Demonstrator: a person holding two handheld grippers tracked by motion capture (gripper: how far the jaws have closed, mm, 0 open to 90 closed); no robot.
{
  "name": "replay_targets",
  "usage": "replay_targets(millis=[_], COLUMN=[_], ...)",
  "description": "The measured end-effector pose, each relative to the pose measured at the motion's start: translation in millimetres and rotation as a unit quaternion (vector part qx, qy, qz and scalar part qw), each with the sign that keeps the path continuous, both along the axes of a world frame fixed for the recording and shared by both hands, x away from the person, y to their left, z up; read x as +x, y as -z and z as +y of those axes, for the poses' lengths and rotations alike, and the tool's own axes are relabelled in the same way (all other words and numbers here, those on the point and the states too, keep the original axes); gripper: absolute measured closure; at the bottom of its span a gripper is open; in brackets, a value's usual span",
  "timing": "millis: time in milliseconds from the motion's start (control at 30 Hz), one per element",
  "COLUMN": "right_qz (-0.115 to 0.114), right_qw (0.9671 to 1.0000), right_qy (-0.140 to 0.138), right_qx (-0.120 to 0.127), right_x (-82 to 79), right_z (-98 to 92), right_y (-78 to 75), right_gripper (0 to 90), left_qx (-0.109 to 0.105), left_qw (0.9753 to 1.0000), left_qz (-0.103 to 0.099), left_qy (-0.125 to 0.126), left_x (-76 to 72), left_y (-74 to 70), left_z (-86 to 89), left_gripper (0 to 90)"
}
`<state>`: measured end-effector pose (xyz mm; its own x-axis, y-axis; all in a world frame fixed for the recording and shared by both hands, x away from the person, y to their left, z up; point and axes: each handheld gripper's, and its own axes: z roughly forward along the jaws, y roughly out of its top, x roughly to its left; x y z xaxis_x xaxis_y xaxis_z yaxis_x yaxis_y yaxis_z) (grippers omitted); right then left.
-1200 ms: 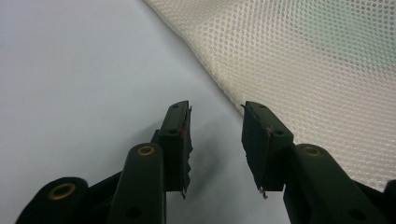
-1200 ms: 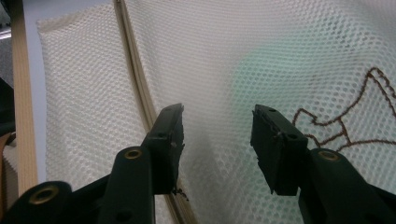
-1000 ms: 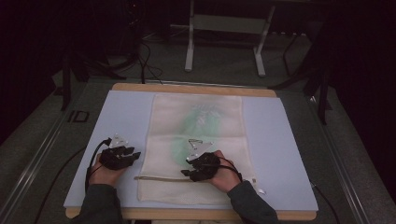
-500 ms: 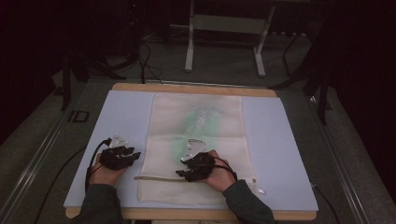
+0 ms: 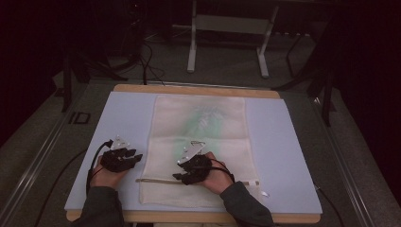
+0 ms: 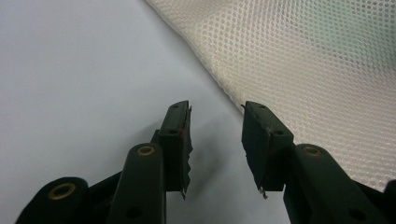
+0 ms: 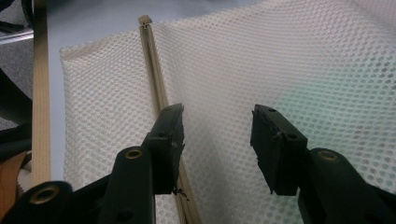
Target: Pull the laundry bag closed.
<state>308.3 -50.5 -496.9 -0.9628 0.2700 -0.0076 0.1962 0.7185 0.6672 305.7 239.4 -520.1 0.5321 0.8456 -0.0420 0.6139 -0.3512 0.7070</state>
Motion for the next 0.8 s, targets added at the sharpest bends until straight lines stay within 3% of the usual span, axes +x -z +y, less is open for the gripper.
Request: replay_targets(millis=[800], right_qz=[0.008], right_qw=[0.9997], right_qy=[-0.021], right_qx=[0.004], right_x=[-1.3], right_z=[23.8], right_y=[3.8], right_gripper=[54.5], left_qx=[-0.004], left_qw=[1.0], left_qz=[-0.003], left_qy=[-0.001], left_x=[0.6], left_y=[-1.4], left_z=[-1.8], left_gripper=[61.5])
